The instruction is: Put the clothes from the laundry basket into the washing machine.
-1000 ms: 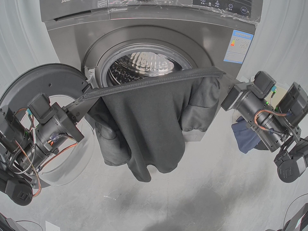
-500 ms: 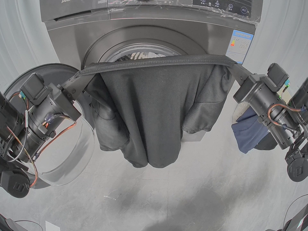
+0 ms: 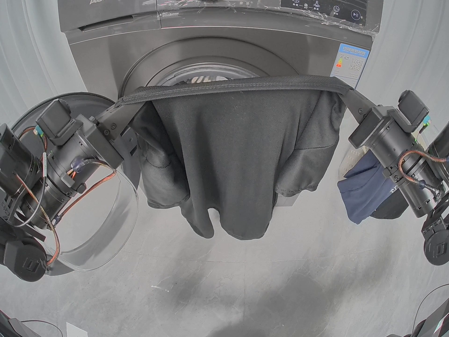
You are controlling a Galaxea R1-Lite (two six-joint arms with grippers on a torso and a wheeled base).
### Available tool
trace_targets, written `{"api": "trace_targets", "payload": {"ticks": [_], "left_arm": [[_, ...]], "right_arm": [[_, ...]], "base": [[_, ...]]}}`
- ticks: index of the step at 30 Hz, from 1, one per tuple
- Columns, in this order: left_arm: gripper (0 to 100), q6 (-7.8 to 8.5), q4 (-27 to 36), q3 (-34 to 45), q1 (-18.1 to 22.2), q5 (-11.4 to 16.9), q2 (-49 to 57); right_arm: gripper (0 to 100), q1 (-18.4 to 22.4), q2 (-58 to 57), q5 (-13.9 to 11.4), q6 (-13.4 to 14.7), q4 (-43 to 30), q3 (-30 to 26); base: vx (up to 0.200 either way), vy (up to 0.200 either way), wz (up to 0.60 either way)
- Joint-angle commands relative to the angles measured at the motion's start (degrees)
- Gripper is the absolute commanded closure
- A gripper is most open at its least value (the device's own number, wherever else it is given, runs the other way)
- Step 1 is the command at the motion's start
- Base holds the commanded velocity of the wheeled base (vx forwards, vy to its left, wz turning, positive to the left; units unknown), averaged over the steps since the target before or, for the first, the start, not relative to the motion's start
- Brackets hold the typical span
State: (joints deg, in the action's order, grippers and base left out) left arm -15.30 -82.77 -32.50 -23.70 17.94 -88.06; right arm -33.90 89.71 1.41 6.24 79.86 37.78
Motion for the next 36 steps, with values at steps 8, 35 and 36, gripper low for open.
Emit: {"api": "trace_targets", "payload": {"ticks": [8, 35, 36], "left_arm": [[100, 0.01, 0.1, 0.3, -0.7, -0.2, 0.1], [100, 3.52, 1.0, -2.3, -8.9, 1.0, -4.8], [100, 3.52, 1.0, -2.3, -8.9, 1.0, -4.7]], "right_arm": [[100, -0.4, -0.8, -0.1, 0.1, 0.0, -0.6], [0, -16.3, 19.8, -3.3, 0.9, 3.9, -15.7], [0, -16.2, 20.7, -3.3, 0.9, 4.0, -15.3]], "base": [[0.000, 0.000, 0.00], [0.000, 0.000, 0.00], [0.000, 0.000, 0.00]]}}
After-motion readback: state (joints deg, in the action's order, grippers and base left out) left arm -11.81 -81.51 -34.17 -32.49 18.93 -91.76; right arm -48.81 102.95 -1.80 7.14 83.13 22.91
